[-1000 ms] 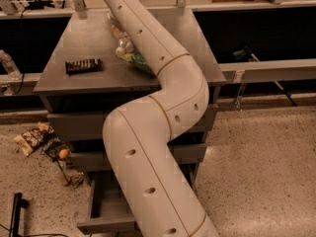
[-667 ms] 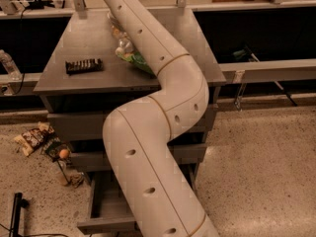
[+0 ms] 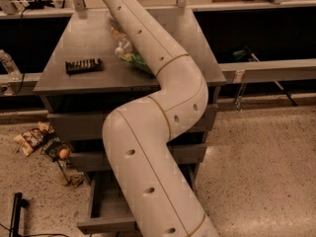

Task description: Place blue plastic bottle into bottom drawer

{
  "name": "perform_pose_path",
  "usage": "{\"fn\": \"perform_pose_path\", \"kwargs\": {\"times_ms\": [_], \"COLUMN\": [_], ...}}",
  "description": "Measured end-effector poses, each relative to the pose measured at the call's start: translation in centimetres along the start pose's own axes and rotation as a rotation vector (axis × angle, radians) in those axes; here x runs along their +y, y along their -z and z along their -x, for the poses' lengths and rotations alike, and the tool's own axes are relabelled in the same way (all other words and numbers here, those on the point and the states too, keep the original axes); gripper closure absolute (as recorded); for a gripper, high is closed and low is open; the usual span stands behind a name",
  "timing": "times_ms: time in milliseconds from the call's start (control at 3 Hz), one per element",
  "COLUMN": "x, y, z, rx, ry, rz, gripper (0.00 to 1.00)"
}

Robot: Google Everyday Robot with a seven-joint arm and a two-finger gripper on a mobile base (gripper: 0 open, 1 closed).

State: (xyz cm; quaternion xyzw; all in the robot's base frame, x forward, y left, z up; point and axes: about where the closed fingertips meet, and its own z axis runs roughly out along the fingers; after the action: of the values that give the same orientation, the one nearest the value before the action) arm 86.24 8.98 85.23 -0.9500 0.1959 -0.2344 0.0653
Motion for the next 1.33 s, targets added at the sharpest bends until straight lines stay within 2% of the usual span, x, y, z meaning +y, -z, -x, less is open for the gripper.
{"fn": "perform_pose_path", "kwargs": {"times_ms": [333,667,1000,1333], "x": [0.4,2.3,3.5,2.0], "y": [1.7,7.2,10.9,13.0], "z": [-1.4,-5.7,-6.8,-6.0], "rx": [0.005,0.086,0.054,-0.032], "ry": [-0.007,-0.098,-0.165,-0.178], "rz": [-0.071,-0.175,-0.304,-0.49], "gripper": [1.0,1.0,1.0,1.0]}}
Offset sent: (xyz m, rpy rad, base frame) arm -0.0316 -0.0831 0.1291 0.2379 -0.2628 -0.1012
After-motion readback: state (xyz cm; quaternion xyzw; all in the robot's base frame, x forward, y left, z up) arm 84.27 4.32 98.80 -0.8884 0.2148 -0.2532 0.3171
